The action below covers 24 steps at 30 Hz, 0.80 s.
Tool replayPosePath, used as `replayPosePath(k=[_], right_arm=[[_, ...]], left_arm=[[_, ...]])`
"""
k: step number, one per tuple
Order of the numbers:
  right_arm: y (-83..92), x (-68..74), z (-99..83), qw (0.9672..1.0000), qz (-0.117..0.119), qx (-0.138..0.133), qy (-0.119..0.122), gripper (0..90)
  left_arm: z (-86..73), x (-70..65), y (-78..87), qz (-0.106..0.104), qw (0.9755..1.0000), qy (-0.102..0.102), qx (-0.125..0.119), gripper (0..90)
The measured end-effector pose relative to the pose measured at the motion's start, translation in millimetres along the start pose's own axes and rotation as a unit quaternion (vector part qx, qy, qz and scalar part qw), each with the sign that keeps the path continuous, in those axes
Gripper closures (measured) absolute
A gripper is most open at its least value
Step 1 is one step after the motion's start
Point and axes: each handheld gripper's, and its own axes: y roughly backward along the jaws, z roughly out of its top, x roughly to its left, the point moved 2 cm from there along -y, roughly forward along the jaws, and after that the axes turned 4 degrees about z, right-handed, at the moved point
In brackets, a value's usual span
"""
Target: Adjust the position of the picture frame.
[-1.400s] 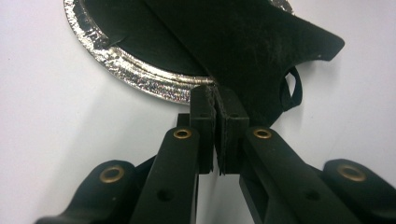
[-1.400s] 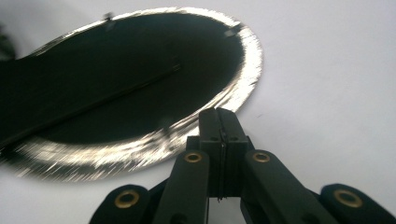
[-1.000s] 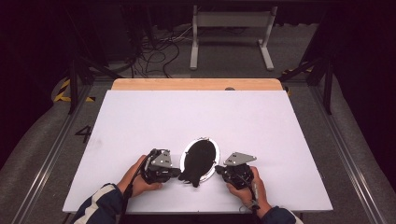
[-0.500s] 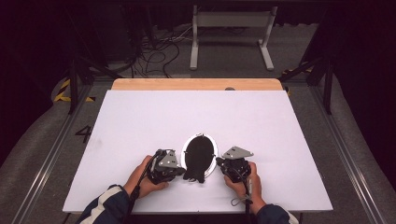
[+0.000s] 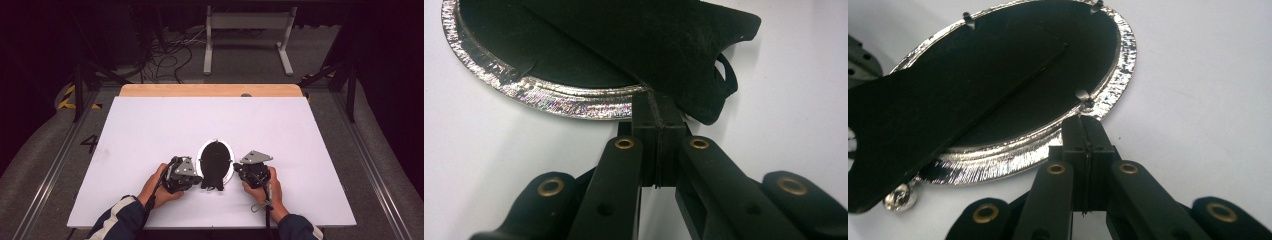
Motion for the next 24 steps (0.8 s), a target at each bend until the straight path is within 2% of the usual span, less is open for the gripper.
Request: replayPosePath(k=[3,9,12,19,21,24], right_arm=[[2.7,2.1,-2.2,0.9999,0.010,0.003,0.009,90.0],[11.1,11.5,-7.9,0.9991,0.038,0.012,0.017,90.0],[15.0,15.0,-10.9,0.9983,0.055,0.015,0.012,90.0],[15.4,19.3,-11.1,0.9983,0.054,0.018,0.012,90.0],[14.6,19.4,-10.5,0.9983,0.054,0.017,0.013,90.0],[13.6,18.5,-9.7,0.9980,0.060,0.017,0.011,90.0]], left_arm=[[-0.1,-3.1,0.2,0.010,0.9999,-0.006,0.002,89.9],[-2.1,-2.6,2.2,-0.003,1.0000,-0.003,0.002,88.9],[-3.6,-3.6,3.7,-0.008,1.0000,-0.003,0.002,87.7],[-2.8,-4.0,2.4,-0.002,1.0000,-0.005,0.001,87.4],[-2.0,-5.1,1.2,0.000,1.0000,0.001,0.000,88.3],[1.6,-7.2,-1.6,0.013,0.9999,-0.009,0.001,89.8]])
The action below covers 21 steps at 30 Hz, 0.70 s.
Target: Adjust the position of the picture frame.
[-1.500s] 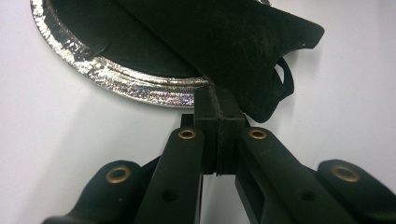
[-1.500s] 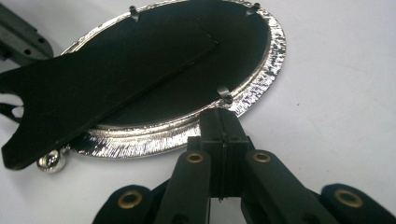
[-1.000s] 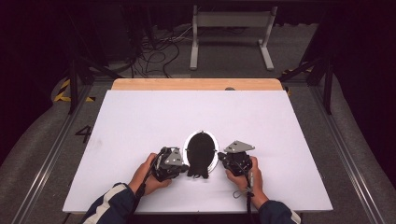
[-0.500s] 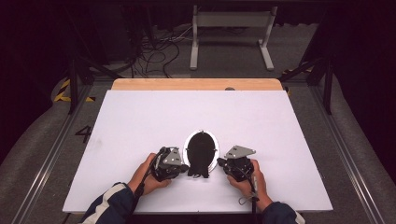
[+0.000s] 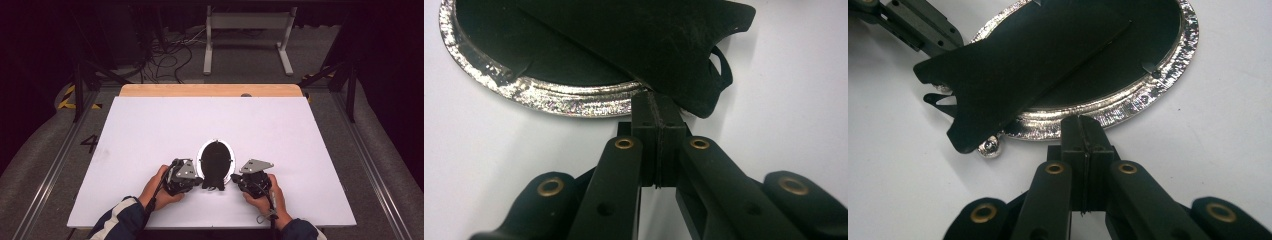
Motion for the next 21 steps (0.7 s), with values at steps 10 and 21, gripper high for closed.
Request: replayPosePath(k=[10,21], right_arm=[[-0.7,0.3,0.1,1.0000,-0.001,-0.003,-0.003,90.0],[-1.0,1.3,-0.2,1.0000,-0.004,-0.005,0.003,90.0]], left_arm=[[-0.1,4.0,-2.3,-0.004,0.9998,0.015,-0.012,89.9],[1.2,6.5,-4.5,-0.001,0.9998,0.011,-0.018,90.0]])
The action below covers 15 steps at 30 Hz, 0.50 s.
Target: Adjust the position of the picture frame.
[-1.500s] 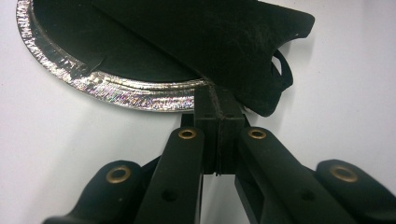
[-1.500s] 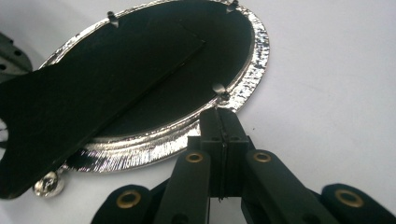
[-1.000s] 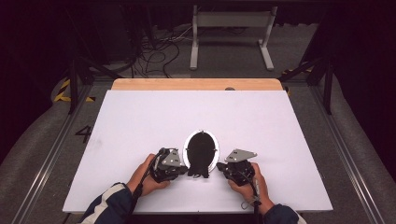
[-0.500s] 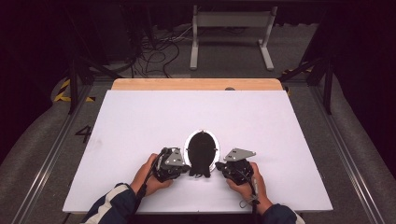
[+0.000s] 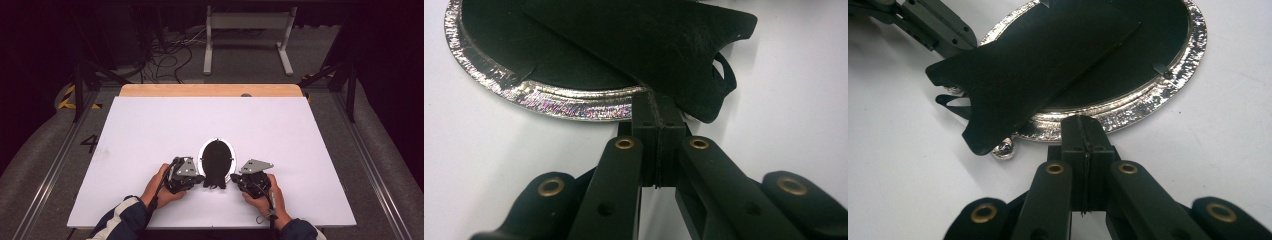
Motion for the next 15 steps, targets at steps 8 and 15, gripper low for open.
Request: replayPosePath(k=[8,15], right_arm=[[-1.0,0.4,1.1,1.0000,-0.001,0.000,0.002,90.0],[-3.0,-4.7,3.2,1.0000,-0.004,-0.001,-0.004,90.0]], left_arm=[[3.8,3.6,-4.4,0.009,1.0000,0.002,-0.001,90.0],[5.6,7.4,-7.9,0.013,0.9998,0.013,-0.006,89.9]])
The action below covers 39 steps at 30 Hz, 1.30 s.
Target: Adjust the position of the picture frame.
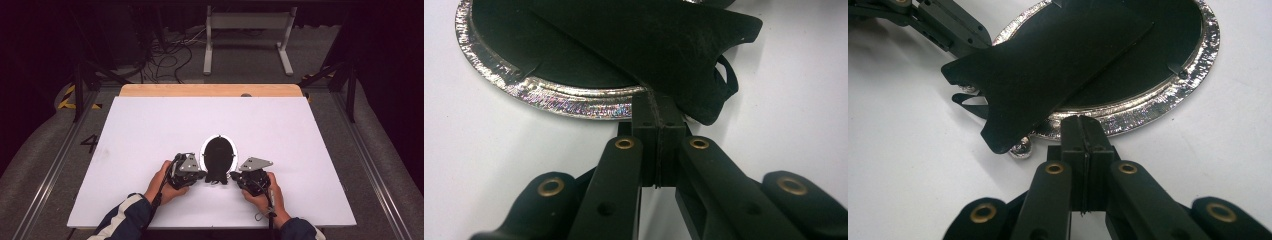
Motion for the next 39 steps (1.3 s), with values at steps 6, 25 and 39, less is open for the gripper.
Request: replayPosePath(k=[6,25,39], right_arm=[[-0.7,-0.9,0.2,1.0000,-0.003,-0.002,0.002,90.0],[28.2,-13.1,-1.7,0.9995,0.027,-0.014,0.009,79.2],[27.8,-7.4,-1.7,0.9990,0.038,0.010,0.020,72.5]], left_arm=[[-0.6,1.1,-0.9,-0.004,0.9999,0.009,-0.005,89.9],[-41.6,6.5,61.0,0.037,0.9983,-0.001,-0.044,40.1],[-99.1,23.8,102.7,0.092,0.9897,0.098,-0.049,18.8]])
